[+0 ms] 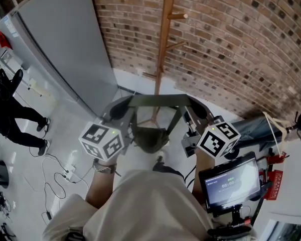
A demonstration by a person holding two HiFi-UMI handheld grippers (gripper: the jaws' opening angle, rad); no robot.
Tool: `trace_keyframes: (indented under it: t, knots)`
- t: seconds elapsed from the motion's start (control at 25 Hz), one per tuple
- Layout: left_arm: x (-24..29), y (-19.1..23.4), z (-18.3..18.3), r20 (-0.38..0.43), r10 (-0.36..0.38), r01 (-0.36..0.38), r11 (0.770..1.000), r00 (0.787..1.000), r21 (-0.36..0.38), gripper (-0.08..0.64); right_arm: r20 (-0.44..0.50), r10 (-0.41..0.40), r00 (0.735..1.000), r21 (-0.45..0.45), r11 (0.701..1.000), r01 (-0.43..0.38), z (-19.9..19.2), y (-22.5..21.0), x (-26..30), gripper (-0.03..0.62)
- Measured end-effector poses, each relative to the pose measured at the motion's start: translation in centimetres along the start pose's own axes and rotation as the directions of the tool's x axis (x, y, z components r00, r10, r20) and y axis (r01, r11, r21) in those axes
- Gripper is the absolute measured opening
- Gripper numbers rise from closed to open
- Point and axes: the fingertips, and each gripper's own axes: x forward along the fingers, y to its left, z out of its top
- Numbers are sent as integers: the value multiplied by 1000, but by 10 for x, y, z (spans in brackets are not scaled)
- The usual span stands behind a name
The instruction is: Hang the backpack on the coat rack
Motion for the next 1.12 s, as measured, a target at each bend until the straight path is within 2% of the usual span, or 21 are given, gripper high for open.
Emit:
trace_keyframes:
  t: [0.72, 1.12]
  knots:
    - [79, 32, -6, -16, 129, -130, 991, 992, -41, 23, -82, 128, 988, 38, 991, -125, 21, -77, 55, 8]
    - [108, 51, -13, -46, 139, -141, 989, 989, -48, 23, -103, 126, 987, 68, 991, -119, 19, -108, 79, 8]
